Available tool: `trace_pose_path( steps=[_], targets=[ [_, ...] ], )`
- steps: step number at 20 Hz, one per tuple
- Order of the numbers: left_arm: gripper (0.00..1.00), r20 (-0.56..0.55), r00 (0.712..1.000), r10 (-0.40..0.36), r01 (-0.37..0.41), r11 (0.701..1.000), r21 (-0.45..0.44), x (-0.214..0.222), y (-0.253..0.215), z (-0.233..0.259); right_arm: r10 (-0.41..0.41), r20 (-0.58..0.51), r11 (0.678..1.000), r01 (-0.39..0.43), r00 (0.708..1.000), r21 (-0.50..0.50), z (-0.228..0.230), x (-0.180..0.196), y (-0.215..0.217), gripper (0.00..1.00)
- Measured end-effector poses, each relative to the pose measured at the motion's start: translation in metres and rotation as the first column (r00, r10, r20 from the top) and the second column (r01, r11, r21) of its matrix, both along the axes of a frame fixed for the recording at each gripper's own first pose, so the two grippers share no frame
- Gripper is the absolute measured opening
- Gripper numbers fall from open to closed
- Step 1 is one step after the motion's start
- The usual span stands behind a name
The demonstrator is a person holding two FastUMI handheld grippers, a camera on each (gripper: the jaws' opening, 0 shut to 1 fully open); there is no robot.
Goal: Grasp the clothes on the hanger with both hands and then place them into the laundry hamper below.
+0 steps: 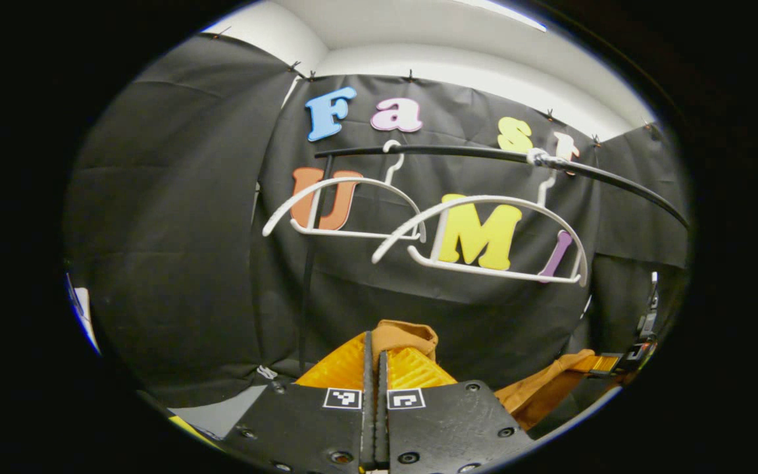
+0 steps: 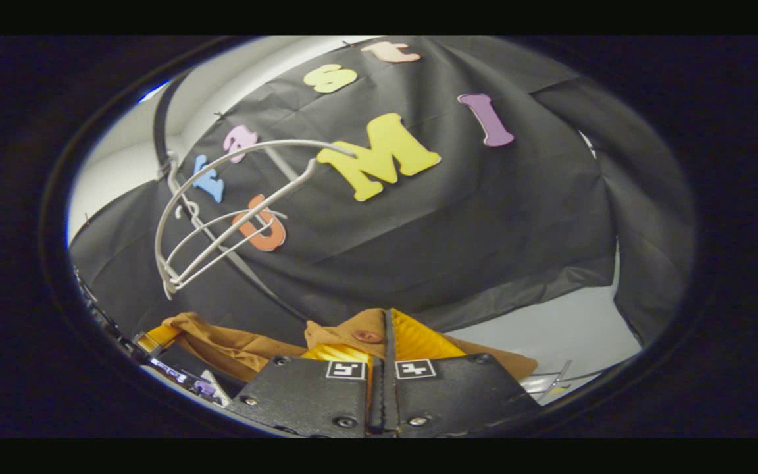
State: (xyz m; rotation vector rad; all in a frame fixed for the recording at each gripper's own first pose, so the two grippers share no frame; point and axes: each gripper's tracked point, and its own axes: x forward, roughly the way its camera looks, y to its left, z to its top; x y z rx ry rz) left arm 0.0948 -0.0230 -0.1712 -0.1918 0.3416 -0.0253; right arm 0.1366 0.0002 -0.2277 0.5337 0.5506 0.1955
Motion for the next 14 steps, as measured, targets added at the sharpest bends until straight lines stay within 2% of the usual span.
trace_pose_path(
  steps=[2, 3, 4, 5, 11, 14],
  targets=[
    [0.0, -0.014, 0.999, -0.036, 0.036, 0.999, -0.021, -0.01, -0.011, 0.0, 0.04, 0.023, 0.998, -0.039, 0.999, -0.039, 0.008, -0.015, 0.012, 0.04],
    [0.05, -0.026, 0.998, -0.056, 0.055, 0.998, -0.018, -0.015, -0.017, 0.0, 0.066, 0.035, 0.996, -0.064, 0.997, -0.056, 0.013, -0.021, 0.02, 0.03],
    [0.0, -0.035, 0.997, -0.069, 0.069, 0.998, -0.013, -0.019, -0.021, 0.0, 0.088, 0.047, 0.994, -0.085, 0.995, -0.069, 0.019, -0.029, 0.027, 0.04],
    [0.06, -0.036, 0.996, -0.083, 0.083, 0.996, -0.013, -0.023, -0.027, 0.003, 0.108, 0.059, 0.992, -0.104, 0.992, -0.075, 0.027, -0.036, 0.034, 0.04],
    [0.06, 0.015, 0.978, -0.207, 0.207, 0.978, -0.025, -0.044, -0.076, 0.039, 0.228, 0.111, 0.973, -0.221, 0.967, -0.072, 0.071, -0.064, 0.078, 0.03],
    [0.06, 0.035, 0.965, -0.261, 0.262, 0.965, -0.033, -0.053, -0.094, 0.059, 0.255, 0.145, 0.967, -0.249, 0.956, -0.055, 0.097, -0.074, 0.092, 0.04]
  ],
)
